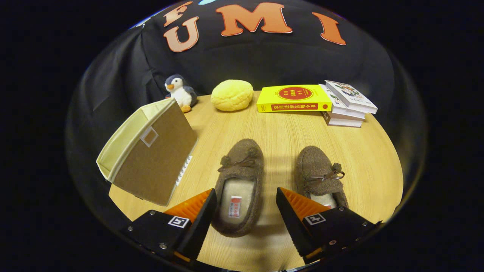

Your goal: Open the storage box then place both shoes into the box .Put the left shoe in first, then the right shoe, with the right side of both shoes facing outward in a uniform manner.

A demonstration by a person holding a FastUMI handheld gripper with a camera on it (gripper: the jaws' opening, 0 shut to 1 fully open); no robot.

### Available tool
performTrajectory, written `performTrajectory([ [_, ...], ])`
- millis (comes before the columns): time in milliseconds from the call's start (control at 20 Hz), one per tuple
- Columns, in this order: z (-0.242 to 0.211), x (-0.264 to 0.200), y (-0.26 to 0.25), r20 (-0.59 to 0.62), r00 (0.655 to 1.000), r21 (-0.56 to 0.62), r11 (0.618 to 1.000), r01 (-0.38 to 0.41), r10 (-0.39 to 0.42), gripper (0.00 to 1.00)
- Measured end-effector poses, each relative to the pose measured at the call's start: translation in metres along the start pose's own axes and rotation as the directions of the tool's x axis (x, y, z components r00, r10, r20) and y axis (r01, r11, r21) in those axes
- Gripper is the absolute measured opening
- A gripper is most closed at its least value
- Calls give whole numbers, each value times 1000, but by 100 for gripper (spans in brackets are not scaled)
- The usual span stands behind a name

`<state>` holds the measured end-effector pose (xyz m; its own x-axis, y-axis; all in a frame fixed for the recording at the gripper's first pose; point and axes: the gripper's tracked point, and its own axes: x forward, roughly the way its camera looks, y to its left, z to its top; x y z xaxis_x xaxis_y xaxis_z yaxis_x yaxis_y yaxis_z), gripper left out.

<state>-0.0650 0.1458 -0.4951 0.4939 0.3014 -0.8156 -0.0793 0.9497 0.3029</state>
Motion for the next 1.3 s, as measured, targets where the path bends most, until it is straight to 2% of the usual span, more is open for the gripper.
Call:
performTrajectory([
  [250, -3, 33, -15, -46, 999, 5, 1000, 13, -13, 87],
  [350, -6, 48, -22, -74, 997, 7, 1000, 24, -23, 79],
  [450, -10, 63, -22, -107, 994, 23, 999, 31, -29, 69],
  [600, -10, 76, -18, -135, 991, 63, 998, 23, -14, 46],
  [800, -11, 85, -13, -164, 986, 102, 995, 10, 7, 25],
  [1000, -12, 85, -16, -185, 983, 171, 985, 21, 12, 16],
  [1150, -14, 80, -17, -229, 973, 242, 968, 68, -11, 6],
  [1300, -1, 64, -9, -209, 978, 224, 972, 72, -25, 4],
])
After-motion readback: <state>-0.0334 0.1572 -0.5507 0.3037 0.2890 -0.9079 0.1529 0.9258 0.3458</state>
